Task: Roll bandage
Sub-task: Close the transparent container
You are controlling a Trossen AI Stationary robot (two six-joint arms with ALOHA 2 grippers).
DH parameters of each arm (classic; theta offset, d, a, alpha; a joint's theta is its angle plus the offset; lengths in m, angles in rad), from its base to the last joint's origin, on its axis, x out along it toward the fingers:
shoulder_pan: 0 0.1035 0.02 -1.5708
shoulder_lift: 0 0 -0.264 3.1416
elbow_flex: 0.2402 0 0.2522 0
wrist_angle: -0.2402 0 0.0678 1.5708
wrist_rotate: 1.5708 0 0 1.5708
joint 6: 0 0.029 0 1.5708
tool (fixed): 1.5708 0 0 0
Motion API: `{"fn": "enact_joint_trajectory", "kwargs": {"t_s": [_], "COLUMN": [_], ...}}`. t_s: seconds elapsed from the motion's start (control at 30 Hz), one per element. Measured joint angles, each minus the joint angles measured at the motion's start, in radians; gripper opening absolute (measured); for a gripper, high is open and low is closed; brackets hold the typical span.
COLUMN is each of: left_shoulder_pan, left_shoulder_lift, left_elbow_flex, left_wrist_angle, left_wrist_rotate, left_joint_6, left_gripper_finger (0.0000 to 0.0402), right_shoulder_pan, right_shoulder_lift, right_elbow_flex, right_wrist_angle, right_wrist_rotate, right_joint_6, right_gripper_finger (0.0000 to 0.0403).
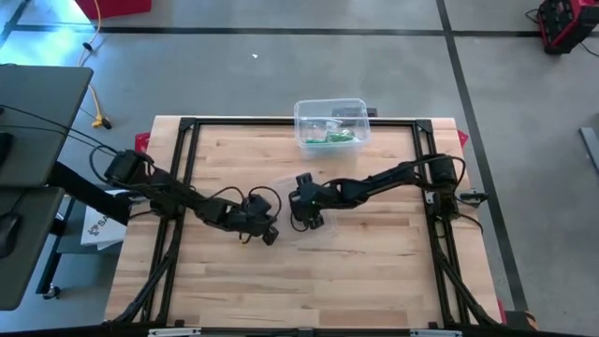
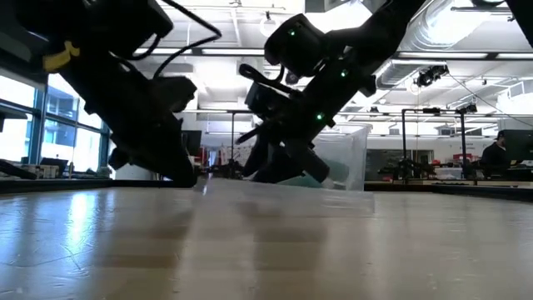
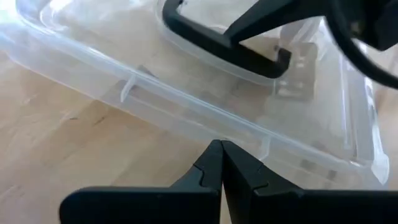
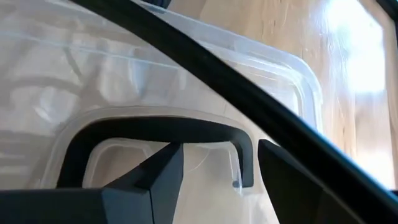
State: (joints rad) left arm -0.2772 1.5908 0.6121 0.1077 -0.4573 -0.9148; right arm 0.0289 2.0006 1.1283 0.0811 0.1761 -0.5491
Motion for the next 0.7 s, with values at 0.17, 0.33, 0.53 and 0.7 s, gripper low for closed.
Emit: {"fn": "enact_joint_trajectory", "kwargs": {"t_s": [0.17, 0.33, 0.53, 0.7], "left_shoulder_pan": [0.018, -0.007, -0.026, 0.020], "left_shoulder_lift": [0.004, -0.064, -0.065, 0.045], "left_elbow_flex": [0.004, 0.004, 0.006, 0.006], "left_wrist_angle": [-0.155, -0.340, 0.045, 0.138], "left_wrist_rotate": [0.000, -0.016, -0.074, 0.003], "left_joint_6": [-0.135, -0.215, 0.066, 0.069], "left_gripper_finger": [0.0000, 0.0000, 0.0000, 0.0000], "right_shoulder_pan": [-0.001, 0.016, 0.033, 0.033], "right_shoulder_lift": [0.028, 0.054, 0.066, 0.067], "right_elbow_flex": [0.003, 0.007, 0.006, 0.005], "right_wrist_angle": [0.030, 0.046, 0.079, 0.095], "right_wrist_rotate": [-0.023, -0.032, -0.019, 0.007], "right_joint_6": [0.001, 0.055, 0.059, 0.057], "right_gripper_finger": [0.0201, 0.0201, 0.0201, 0.0201]}}
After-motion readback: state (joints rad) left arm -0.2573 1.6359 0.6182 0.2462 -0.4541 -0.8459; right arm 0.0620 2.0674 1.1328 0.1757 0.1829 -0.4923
